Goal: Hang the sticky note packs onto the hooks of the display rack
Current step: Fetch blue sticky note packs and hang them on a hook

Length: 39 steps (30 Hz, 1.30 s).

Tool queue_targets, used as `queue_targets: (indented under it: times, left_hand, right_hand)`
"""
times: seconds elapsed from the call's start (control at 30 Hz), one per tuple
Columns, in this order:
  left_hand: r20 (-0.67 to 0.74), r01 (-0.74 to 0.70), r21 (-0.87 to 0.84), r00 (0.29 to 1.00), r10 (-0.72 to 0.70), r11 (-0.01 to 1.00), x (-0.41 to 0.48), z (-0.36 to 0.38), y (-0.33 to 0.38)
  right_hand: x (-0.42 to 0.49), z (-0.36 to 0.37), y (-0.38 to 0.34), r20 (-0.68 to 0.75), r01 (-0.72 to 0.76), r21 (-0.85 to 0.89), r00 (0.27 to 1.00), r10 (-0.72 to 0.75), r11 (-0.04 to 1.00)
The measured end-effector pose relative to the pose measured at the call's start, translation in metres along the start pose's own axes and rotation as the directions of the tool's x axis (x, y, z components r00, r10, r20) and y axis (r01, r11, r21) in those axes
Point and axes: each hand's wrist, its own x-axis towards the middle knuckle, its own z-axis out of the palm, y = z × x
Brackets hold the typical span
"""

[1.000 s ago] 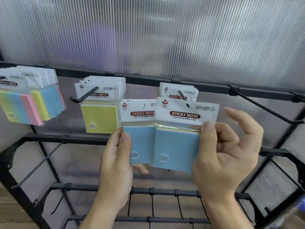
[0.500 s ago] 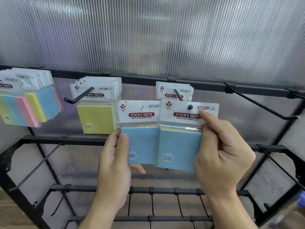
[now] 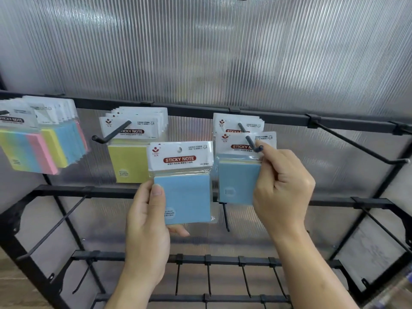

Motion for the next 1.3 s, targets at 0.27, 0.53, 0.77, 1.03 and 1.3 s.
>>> queue_targets:
  times: [0.27,0.53,0.77,1.03,1.3]
  left_hand:
    - [0.013,0.0,-0.014,1.0,0.001,1.0,0.0,0.001,0.005]
    - [0.066,0.001,-0.02,0.998,0.0,1.0,-0.001,0.006,0.007]
    - [0.19,0.013,-0.136,0.982,0.013,0.991,-0.007,0.015,0.011]
    - [0.257,0.004,-0.169,0.966,0.04,0.986,-0.01,0.017,0.014]
    - [0.129,-0.02,-0.12,0.991,0.035,0.993,-0.008,0.014,0.013]
  right_hand:
    - [0.015,0.022,0.022,0.148,-0.037,-0.086,0.988,0.05,0.996]
    - [0.01,0.004,0.009,0.098,-0.133,-0.079,0.985,0.141,0.988]
    - [-0.015,-0.013,-0.039,0.195,-0.13,0.358,0.979,0.062,0.925]
    - [-0.015,-0.016,-0.043,0.081,-0.102,0.328,0.993,0.08,0.939]
    - [-0.012,-0.023,-0.047,-0.124,-0.103,0.444,0.977,0.175,0.89]
